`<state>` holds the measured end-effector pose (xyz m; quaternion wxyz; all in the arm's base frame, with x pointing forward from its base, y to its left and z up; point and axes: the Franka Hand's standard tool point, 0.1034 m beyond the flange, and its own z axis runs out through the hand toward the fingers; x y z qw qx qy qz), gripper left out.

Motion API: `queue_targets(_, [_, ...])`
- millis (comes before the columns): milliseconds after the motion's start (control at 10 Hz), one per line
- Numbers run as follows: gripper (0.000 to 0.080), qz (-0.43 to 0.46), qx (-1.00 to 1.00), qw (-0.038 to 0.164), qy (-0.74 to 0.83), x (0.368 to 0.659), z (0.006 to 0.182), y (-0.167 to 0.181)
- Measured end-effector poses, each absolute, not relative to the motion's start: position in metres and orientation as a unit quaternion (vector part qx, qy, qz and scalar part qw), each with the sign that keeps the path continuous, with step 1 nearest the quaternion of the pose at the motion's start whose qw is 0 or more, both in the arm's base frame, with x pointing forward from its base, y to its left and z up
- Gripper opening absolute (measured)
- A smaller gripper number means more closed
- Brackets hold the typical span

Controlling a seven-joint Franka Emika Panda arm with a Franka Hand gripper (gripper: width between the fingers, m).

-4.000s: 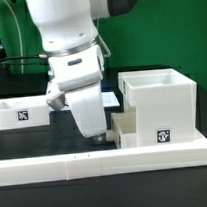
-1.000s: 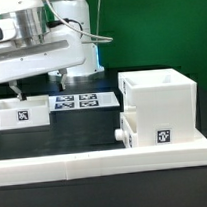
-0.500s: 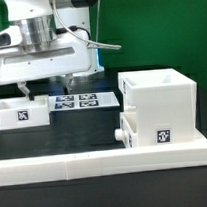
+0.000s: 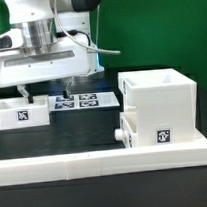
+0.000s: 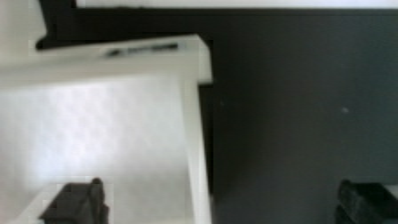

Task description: Assemble drawer

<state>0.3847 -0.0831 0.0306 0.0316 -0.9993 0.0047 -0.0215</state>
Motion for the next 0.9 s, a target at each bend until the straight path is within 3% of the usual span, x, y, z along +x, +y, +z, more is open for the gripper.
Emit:
queue_targets(500, [0.0649,-0.031,-0.999,0.024,-0.026,0.377,0.007,-0.072])
queue_targets(900, [0.0649,-0.031,-0.998,0.022,-0.049,0.375,0.006,-0.081])
